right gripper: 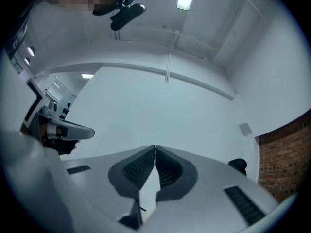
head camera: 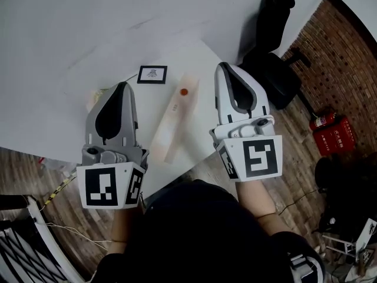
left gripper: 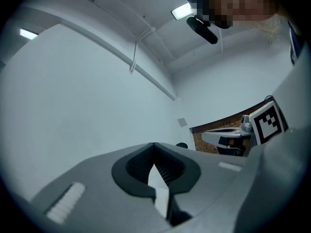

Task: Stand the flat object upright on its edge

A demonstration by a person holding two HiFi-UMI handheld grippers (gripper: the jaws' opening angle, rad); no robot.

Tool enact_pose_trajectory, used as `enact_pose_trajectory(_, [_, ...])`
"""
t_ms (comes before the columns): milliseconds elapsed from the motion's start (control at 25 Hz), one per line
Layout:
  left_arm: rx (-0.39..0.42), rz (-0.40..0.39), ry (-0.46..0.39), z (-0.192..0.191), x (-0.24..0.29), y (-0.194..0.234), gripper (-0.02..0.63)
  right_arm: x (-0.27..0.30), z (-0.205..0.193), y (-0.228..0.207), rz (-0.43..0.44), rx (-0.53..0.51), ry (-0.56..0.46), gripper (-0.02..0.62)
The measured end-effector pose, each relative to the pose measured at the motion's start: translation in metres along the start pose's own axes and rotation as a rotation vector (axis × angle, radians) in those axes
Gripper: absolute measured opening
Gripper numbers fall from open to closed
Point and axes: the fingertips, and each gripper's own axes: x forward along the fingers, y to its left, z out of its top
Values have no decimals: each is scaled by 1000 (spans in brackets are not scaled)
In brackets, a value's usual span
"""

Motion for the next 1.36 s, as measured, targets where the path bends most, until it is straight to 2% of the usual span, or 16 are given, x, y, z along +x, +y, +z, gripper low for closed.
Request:
enact_pose_trajectory(480, [17, 66, 26, -17, -3, -5, 11, 3, -25, -3, 58, 51, 13, 12])
enact_pose_trajectory(1360, [27, 77, 45, -23, 14, -6, 11, 18, -32, -12, 79, 37, 24, 12])
